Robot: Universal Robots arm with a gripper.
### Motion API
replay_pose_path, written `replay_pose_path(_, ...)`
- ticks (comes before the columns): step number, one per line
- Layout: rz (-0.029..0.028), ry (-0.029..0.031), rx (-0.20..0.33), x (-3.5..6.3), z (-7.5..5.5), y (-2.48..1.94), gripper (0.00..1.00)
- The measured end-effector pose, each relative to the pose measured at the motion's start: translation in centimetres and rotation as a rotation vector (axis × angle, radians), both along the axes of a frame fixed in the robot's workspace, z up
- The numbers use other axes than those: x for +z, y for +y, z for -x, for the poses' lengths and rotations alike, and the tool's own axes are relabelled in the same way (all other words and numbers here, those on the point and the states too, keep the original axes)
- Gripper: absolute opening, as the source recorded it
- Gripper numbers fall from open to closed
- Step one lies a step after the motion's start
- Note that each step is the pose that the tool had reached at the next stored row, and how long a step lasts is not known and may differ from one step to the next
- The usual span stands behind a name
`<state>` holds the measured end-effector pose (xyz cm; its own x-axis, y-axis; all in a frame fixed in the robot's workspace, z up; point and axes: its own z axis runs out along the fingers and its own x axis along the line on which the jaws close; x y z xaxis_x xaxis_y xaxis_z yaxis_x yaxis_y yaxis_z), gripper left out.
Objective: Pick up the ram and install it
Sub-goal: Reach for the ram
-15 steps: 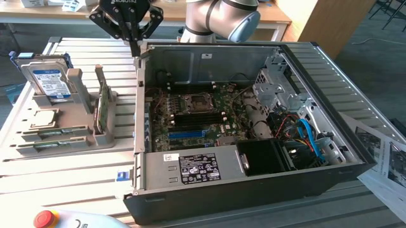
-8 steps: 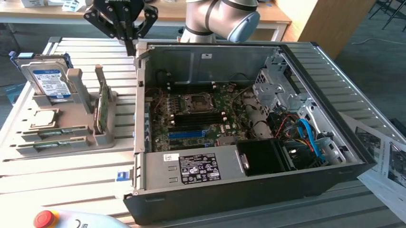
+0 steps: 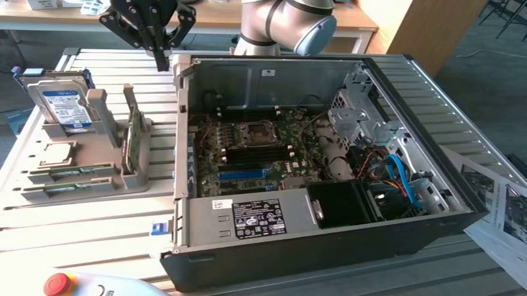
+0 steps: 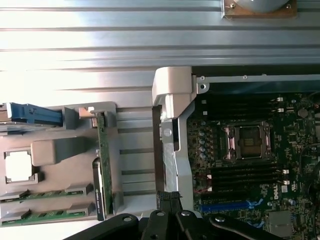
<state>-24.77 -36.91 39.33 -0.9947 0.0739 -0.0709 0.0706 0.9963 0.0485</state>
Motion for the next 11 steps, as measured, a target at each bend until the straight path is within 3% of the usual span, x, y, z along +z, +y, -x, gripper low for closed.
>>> replay_pose_path(8, -0.0001, -0.0084, 0.000, 0.00, 1.4, 0.31, 0.11)
replay_pose_path(11, -0.0001, -0.0086, 0.000, 0.00, 1.5, 0.32, 0.11)
